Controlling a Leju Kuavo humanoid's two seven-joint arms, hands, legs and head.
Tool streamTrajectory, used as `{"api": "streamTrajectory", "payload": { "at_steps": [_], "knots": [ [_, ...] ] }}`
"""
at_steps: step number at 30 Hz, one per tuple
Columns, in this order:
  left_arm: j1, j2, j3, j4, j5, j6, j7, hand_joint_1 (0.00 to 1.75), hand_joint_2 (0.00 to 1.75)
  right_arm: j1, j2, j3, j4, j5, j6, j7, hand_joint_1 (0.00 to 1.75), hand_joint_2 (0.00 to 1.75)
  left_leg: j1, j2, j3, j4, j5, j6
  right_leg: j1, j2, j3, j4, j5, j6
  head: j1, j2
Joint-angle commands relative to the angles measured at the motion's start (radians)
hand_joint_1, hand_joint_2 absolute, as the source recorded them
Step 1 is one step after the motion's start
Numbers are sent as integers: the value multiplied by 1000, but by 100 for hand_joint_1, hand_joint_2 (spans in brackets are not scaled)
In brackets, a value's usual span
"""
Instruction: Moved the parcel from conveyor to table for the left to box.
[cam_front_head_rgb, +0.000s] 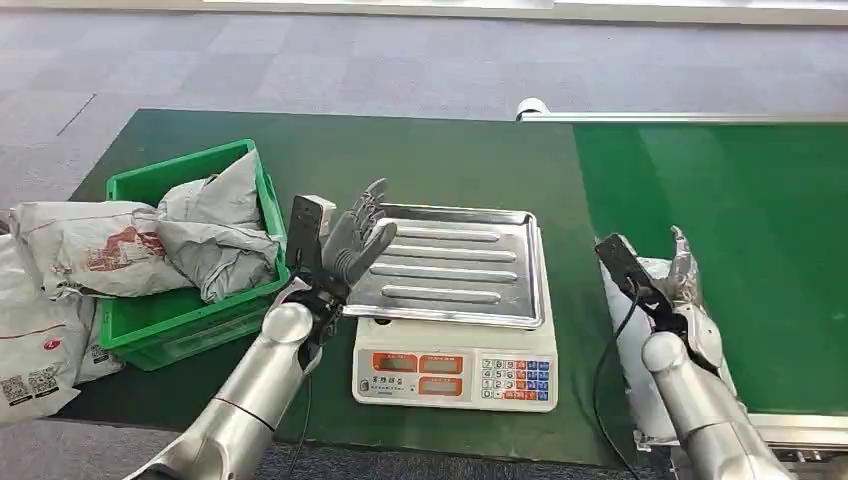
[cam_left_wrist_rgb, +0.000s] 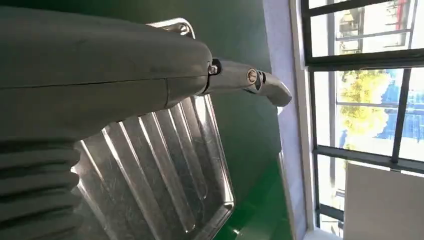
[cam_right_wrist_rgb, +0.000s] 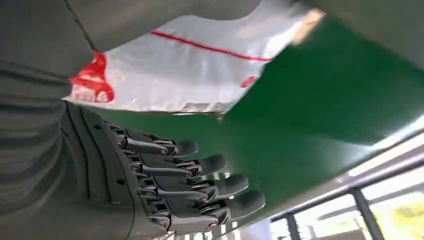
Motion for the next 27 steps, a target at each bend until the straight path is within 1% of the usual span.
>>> {"api": "streamTrajectory", "payload": {
  "at_steps": [1, 2, 4, 6, 7, 11, 12, 16, 17, 18, 19, 20, 22, 23, 24, 25, 26, 27],
  "knots": [
    [-21, 33, -28, 33, -15, 12, 0, 0, 175, -121, 2, -11, 357, 96, -9, 57, 0, 175, 1, 1, 3, -1, 0, 0, 1, -1, 3, -2, 0, -1, 0, 0],
    [-20, 34, -28, 25, -21, 16, 4, 0, 175, -113, 0, -12, 359, 101, -21, 53, 0, 175, 1, 1, 8, -4, -1, 0, 2, -1, 8, -4, 0, -2, 0, 0],
    [-19, 34, -28, 20, -22, 18, 6, 0, 175, -108, 1, -14, 361, 102, -27, 50, 0, 175, 1, -1, 4, -2, -1, 0, 1, -2, 4, -2, -1, -1, 0, 0],
    [-17, 34, -25, 12, -26, 23, 10, 0, 175, -108, 3, -8, 370, 116, -15, 57, 0, 175, 1, 0, 6, -3, -1, 1, 1, -2, 6, -3, -1, -1, 0, 0],
    [-18, 33, -23, 10, -28, 25, 13, 0, 175, -108, 10, -13, 375, 115, -7, 61, 0, 175, 0, 0, 4, -2, -1, 0, 1, -2, 5, -2, -1, -1, 0, 0],
    [-31, 24, -14, 18, -36, 35, 26, 0, 175, -92, 62, -74, 394, 70, 24, 59, 0, 175, 0, 2, 7, -3, -1, 1, 1, -1, 7, -3, -1, -1, 0, 0],
    [-34, 23, -15, 19, -38, 34, 29, 0, 175, -85, 67, -87, 397, 57, 30, 52, 0, 175, 1, 1, 2, -1, -1, 0, 1, -1, 3, -1, -1, 0, 0, 0],
    [-37, 23, -14, 19, -40, 34, 31, 0, 175, -82, 64, -91, 397, 55, 31, 43, 0, 175, 1, 1, 10, -5, -1, 1, 2, -2, 10, -6, -1, -2, 0, 0],
    [-37, 23, -14, 19, -40, 34, 31, 0, 175, -82, 64, -91, 397, 55, 31, 43, 0, 175, 1, 0, 3, -1, -1, 0, 1, -3, 4, -1, -1, -1, 0, 0],
    [-36, 23, -13, 20, -40, 34, 31, 0, 175, -84, 62, -92, 397, 55, 33, 43, 0, 175, 1, 0, 8, -4, -1, 1, 2, -3, 8, -4, -1, -2, 0, 0],
    [-36, 23, -13, 20, -40, 34, 31, 0, 175, -84, 62, -92, 397, 55, 33, 43, 0, 175, 1, 0, 4, -2, -1, 0, 2, -2, 5, -2, -1, -1, 0, 0],
    [-37, 25, -13, 18, -42, 35, 33, 0, 175, -80, 63, -118, 394, 29, 49, 21, 0, 175, 1, 0, 4, -2, -1, 1, 1, -3, 5, -2, -2, -1, 0, 0],
    [-38, 27, -13, 16, -42, 33, 35, 0, 175, -76, 61, -120, 393, 27, 48, 14, 0, 175, 1, 1, 6, -2, -1, 1, 2, -3, 6, -3, -2, -1, 0, 0],
    [-40, 30, -14, 11, -42, 30, 37, 0, 175, -72, 64, -149, 395, -8, 77, -6, 0, 175, 1, 0, 6, -3, -1, 1, 2, -3, 7, -3, -2, -1, 0, 0],
    [-41, 31, -13, 5, -42, 30, 38, 0, 175, -61, 65, -159, 388, -22, 75, -29, 0, 175, 1, -1, 2, -1, -1, 0, 2, -3, 3, -1, -1, 0, 0, 0],
    [-38, 33, -13, 0, -42, 31, 40, 0, 175, -50, 67, -161, 383, -26, 68, -43, 0, 175, 1, -1, 4, -2, -1, 1, 2, -3, 5, -2, -2, -1, 0, 0],
    [-33, 35, -12, -12, -41, 30, 50, 0, 175, -35, 73, -189, 373, -68, 91, -65, 0, 175, 1, -1, 5, -2, -1, 0, 2, -4, 6, -3, -2, -1, 0, 0],
    [-35, 37, -15, -9, -42, 29, 57, 0, 175, -20, 72, -187, 365, -82, 131, -68, 0, 175, 1, -1, 7, -3, -1, 1, 2, -4, 8, -4, -2, -1, 0, 0]
  ]
}}
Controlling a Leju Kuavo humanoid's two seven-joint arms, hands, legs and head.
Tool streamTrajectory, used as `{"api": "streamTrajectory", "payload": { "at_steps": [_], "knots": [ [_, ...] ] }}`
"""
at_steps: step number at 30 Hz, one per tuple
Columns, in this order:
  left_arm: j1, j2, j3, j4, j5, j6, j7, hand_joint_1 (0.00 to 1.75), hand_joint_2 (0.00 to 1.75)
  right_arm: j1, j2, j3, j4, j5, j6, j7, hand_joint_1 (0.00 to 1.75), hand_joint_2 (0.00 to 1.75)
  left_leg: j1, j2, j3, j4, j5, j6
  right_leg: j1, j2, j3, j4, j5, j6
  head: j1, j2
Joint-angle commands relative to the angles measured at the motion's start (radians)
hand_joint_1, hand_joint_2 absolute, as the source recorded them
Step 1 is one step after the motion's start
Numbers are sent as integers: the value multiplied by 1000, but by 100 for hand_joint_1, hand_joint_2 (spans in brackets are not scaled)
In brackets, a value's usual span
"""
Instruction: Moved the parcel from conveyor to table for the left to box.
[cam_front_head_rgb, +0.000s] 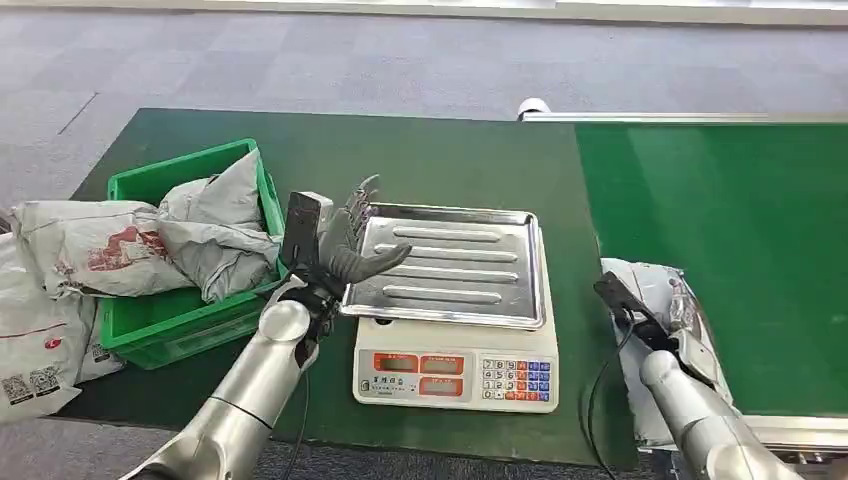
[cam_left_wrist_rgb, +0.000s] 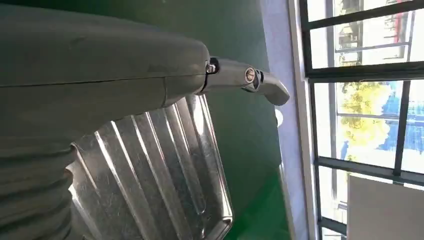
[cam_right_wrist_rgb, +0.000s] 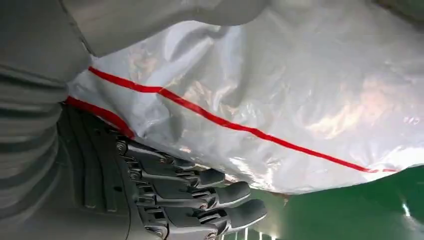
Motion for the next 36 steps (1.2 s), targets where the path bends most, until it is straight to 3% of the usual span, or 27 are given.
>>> {"api": "streamTrajectory", "payload": {
  "at_steps": [1, 13, 14, 15, 23, 32, 36],
  "knots": [
    [-37, 29, -15, 18, -1, -3, 31, 0, 175, 54, 46, -137, 29, -108, 92, -79, 0, 175, 1, 0, 4, -2, -1, 0, 1, -1, 4, -2, -1, -1, 0, 0],
    [-60, 22, -27, 82, 1, -16, 14, 0, 175, 127, -22, 50, -18, -61, 322, -73, 2, 175, 2, -3, 10, -3, -1, 1, 3, -4, 11, -5, -2, -1, 0, 0],
    [-65, 18, -25, 90, -4, -15, 11, 0, 175, 135, -26, 60, -29, -65, 330, -76, 127, 175, 2, -3, 9, -2, -1, 1, 3, -3, 10, -3, -2, -1, 0, 0],
    [-67, 11, -23, 94, -11, -19, 8, 0, 175, 148, -20, 56, -44, -79, 342, -81, 175, 175, 2, -3, 11, -3, -1, 1, 3, -4, 12, -5, -2, -1, 0, 0],
    [-90, 0, -27, 105, -36, -48, 19, 0, 175, 307, -53, 33, -281, -158, 414, -75, 175, 175, 3, -5, 16, -2, -3, 1, 3, -4, 17, -4, -4, 0, 0, 0],
    [-85, 3, -28, 102, -33, -51, 19, 0, 175, 301, -67, 29, -297, -175, 427, -76, 175, 175, 3, -2, 20, -1, -6, 1, 3, -2, 21, -4, -6, 0, 0, 0],
    [-61, 15, -29, 64, -29, -39, 21, 0, 175, 276, -51, 16, -344, -203, 371, -95, 175, 175, 2, -1, 21, -2, -7, 2, 3, -2, 21, -5, -7, 0, 0, 0]
  ]
}}
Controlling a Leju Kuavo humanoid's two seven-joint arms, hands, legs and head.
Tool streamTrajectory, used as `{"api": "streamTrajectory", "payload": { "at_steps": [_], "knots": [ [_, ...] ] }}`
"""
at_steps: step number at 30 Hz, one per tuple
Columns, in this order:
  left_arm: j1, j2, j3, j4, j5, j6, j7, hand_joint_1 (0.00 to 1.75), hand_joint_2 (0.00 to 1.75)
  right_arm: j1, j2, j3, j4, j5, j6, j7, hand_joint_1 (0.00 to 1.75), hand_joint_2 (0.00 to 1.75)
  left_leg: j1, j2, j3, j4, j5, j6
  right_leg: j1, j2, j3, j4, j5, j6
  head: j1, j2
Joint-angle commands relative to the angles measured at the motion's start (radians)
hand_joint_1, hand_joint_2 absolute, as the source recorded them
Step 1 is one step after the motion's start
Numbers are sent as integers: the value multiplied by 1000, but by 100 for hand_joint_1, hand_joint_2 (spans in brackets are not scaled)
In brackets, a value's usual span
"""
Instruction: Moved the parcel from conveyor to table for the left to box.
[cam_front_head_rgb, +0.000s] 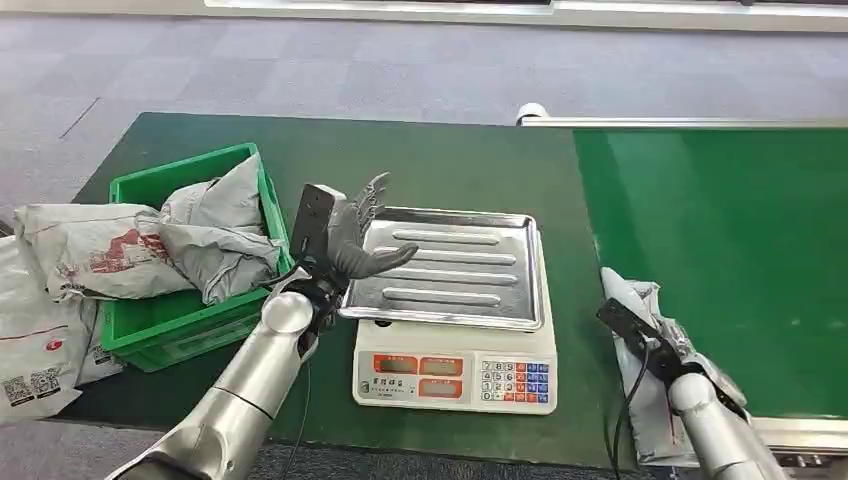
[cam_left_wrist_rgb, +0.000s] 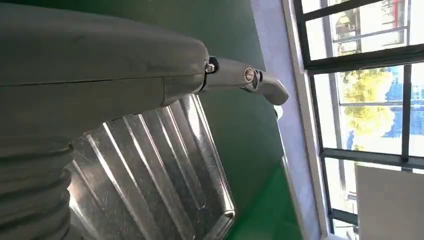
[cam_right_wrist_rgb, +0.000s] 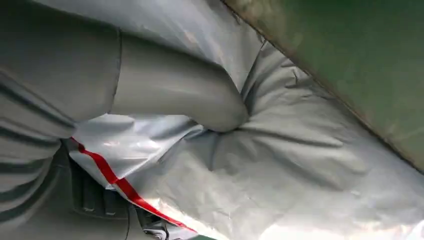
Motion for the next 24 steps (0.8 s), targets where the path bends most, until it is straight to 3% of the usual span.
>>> {"api": "streamTrajectory", "payload": {
  "at_steps": [1, 5, 9, 13, 17, 20, 24],
  "knots": [
    [-9, 26, -27, 12, 0, 10, 6, 0, 175, 46, 21, 22, -76, -35, -48, -17, 175, 175, 1, -1, 1, -1, 0, 0, 1, -2, 2, -2, 0, -1, 0, 0],
    [56, 55, -12, -65, -4, 27, 10, 0, 175, -3, 28, -9, -189, -84, -112, -30, 175, 175, -1, 4, 2, -2, -1, 1, 0, 3, 1, -1, 0, -1, 0, 0],
    [55, 53, -13, -66, -5, 27, 10, 0, 175, 5, 25, -9, -198, -84, -110, -27, 175, 175, -1, 6, 1, -3, -1, 1, -1, 4, 0, -2, 1, -2, 0, 0],
    [76, 58, -6, -71, -11, 41, 5, 0, 175, -12, 10, -52, -328, -143, -188, -79, 175, 175, -2, 6, -2, -3, -2, 1, -1, 4, -5, -1, 0, -2, 0, 0],
    [77, 60, 5, -61, -14, 54, -14, 0, 175, -138, 17, -56, -350, -160, -195, -83, 175, 175, -2, 8, -7, 0, -2, 1, -2, 6, -9, 2, 1, -1, 0, 0],
    [75, 61, 13, -59, -20, 60, -21, 0, 175, -224, -21, -32, -316, -196, -176, -102, 175, 175, -3, 7, -8, 0, -1, 1, -3, 5, -10, 3, 1, 0, 0, 0],
    [74, 44, 17, -53, -22, 63, -22, 0, 175, -238, 59, -21, -334, -165, -216, -91, 175, 175, -1, 5, -7, -1, 0, 1, -1, 3, -7, 0, 1, -1, 0, 0]
  ]
}}
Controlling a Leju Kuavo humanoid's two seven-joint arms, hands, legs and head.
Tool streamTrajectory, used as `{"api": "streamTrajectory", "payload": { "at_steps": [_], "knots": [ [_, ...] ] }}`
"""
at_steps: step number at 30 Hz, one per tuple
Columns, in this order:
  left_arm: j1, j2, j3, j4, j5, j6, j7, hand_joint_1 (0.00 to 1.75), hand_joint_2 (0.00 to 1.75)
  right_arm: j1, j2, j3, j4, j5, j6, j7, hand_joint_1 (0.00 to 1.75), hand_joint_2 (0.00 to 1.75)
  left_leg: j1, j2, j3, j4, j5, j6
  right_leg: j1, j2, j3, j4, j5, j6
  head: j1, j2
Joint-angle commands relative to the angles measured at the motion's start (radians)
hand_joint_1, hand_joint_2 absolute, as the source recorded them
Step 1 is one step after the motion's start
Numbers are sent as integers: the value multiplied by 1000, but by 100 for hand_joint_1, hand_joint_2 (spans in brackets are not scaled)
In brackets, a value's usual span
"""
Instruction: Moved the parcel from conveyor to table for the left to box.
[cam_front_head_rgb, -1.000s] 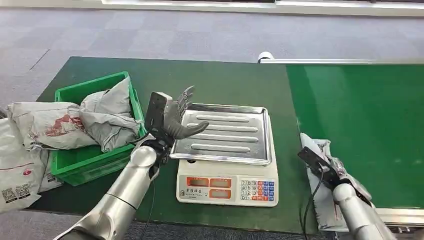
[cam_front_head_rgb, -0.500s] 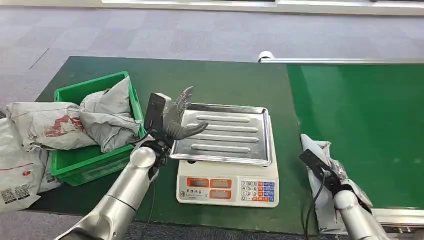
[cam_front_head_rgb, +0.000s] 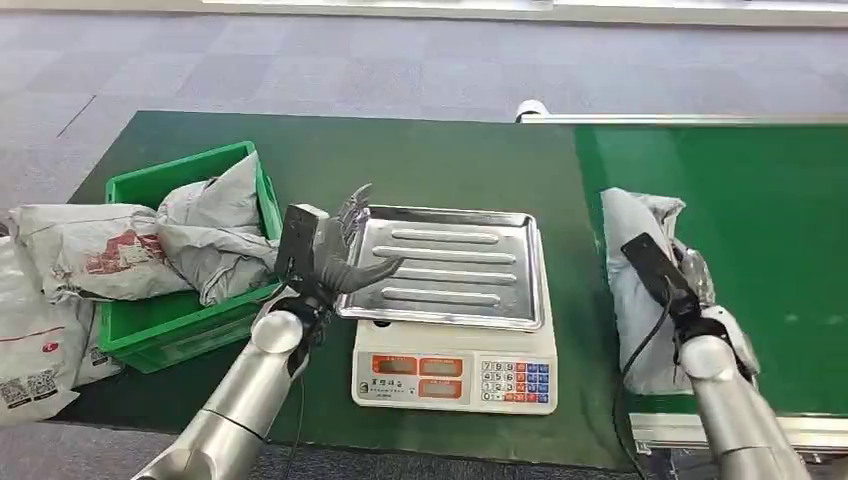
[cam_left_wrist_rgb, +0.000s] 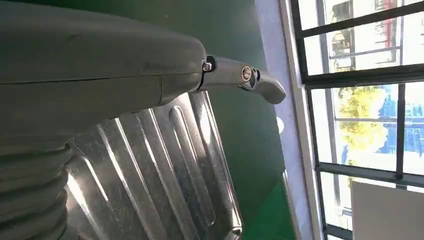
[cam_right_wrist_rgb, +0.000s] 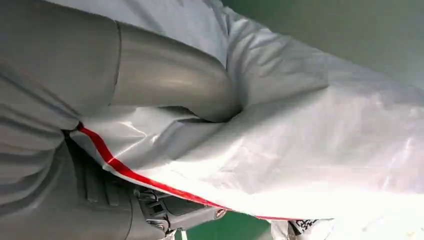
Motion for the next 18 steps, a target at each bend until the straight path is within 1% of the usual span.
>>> {"api": "streamTrajectory", "payload": {
  "at_steps": [1, 3, 4, 5, 6, 9, 11, 12, 13, 14, 15, 18],
  "knots": [
    [-16, 9, 17, 38, -8, 7, -2, 0, 175, -153, 83, 2, -18, 20, -37, 10, 175, 175, 0, 4, 3, -1, 0, 0, 0, 2, 2, -1, 1, -1, 0, 0],
    [-21, 1, 19, 41, -14, 6, -3, 0, 175, -141, 77, -10, -39, 22, -41, 12, 175, 175, 0, 4, 4, -2, -1, 0, 0, 3, 3, -1, 1, -1, 0, 0],
    [-23, 0, 20, 42, -16, 5, -3, 0, 175, -137, 70, -20, -45, 14, -39, 8, 175, 175, -1, 1, 2, -1, 0, 0, 0, 0, 2, 0, 0, -1, 0, 0],
    [-24, 1, 21, 42, -18, 5, -3, 0, 175, -136, 59, -28, -47, 4, -32, 1, 175, 175, 0, 2, 5, -3, -1, 0, 0, 0, 5, -3, 0, -2, 0, 0],
    [-25, 2, 22, 42, -18, 5, -3, 0, 175, -137, 50, -34, -47, -2, -24, -4, 175, 175, 0, 0, 1, 0, 0, 0, 0, -2, 2, 0, 0, -1, 0, 0],
    [-25, 4, 23, 42, -19, 5, -4, 0, 175, -137, 38, -40, -48, -8, -18, -12, 175, 175, 0, -2, 1, 0, 0, 0, 0, -4, 2, 0, 0, -1, 0, 0],
    [-22, 6, 34, 34, -21, 9, -4, 0, 175, -153, 33, -47, -34, -53, 25, -34, 175, 175, 0, -2, 1, -1, 0, 0, 0, -4, 3, -1, 0, -1, 0, 0],
    [-17, 10, 39, 26, -22, 12, -4, 0, 175, -165, 41, -44, -22, -81, 59, -47, 175, 175, 0, -2, 0, 0, 0, 0, -1, -4, 1, 0, 0, -1, 0, 0],
    [-17, 13, 40, 24, -25, 13, -4, 0, 175, -170, 48, -39, -18, -92, 76, -50, 175, 175, 0, -1, 2, -1, 0, 1, 0, -4, 3, -1, 0, -1, 0, 0],
    [-13, 17, 44, 16, -28, 16, -5, 0, 175, -181, 67, -19, -5, -96, 91, -53, 175, 175, -1, -1, 0, 0, 0, 0, -1, -2, 1, 0, 0, -1, 0, 0],
    [-13, 17, 44, 15, -28, 16, -5, 0, 175, -182, 73, -14, -4, -96, 92, -53, 175, 175, -1, 2, 2, 0, -1, 0, 0, 0, 2, 0, 0, -1, 0, 0],
    [-11, 16, 45, 11, -29, 17, -4, 0, 175, -186, 75, -8, 5, -98, 87, -52, 175, 175, 0, 1, 1, -1, 0, 0, 0, -2, 2, -1, 1, -1, 0, 0]
  ]
}}
